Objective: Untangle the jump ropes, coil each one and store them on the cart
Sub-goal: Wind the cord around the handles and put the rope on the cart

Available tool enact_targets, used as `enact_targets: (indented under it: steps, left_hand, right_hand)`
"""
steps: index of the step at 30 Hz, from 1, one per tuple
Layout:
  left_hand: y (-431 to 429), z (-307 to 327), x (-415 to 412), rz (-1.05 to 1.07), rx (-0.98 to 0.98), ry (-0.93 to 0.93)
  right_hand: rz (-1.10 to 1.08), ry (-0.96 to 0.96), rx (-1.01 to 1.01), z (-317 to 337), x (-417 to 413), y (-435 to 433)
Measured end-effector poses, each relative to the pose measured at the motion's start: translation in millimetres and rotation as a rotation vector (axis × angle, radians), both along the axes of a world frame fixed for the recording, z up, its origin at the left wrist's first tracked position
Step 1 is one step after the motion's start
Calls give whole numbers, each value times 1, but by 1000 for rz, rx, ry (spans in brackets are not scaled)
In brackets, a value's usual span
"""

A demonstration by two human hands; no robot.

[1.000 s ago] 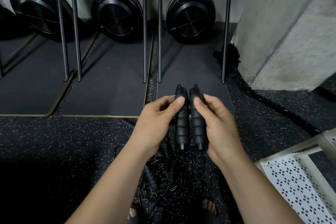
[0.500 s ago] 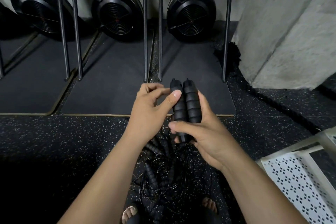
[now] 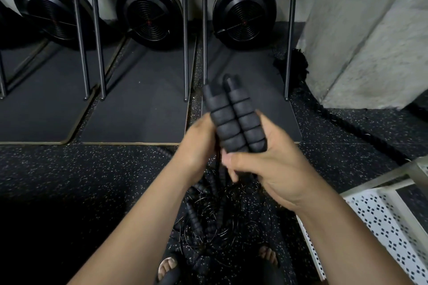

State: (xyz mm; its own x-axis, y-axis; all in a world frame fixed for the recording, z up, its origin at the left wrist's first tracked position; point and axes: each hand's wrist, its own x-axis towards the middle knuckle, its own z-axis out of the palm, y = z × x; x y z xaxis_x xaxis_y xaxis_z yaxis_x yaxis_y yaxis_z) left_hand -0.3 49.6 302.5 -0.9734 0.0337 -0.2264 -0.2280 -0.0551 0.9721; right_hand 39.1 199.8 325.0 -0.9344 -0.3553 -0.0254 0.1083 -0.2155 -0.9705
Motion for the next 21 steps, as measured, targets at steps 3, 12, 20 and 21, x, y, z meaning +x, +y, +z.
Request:
enact_targets:
  steps: [3, 12, 20, 21]
  left_hand:
    - [18, -4, 11, -229, -125, 3]
    - [27, -18, 15, -413, -457, 7]
    - [16, -11, 9, -336, -509, 133]
    - [11, -10, 7, -307, -511, 160]
  right_hand:
    - [-240, 54, 51, 3, -9, 9]
    - [-251, -106, 110, 4, -9, 31]
    - [-401, -80, 180, 4, -21, 62]
    - [-397, -66, 258, 3, -22, 69]
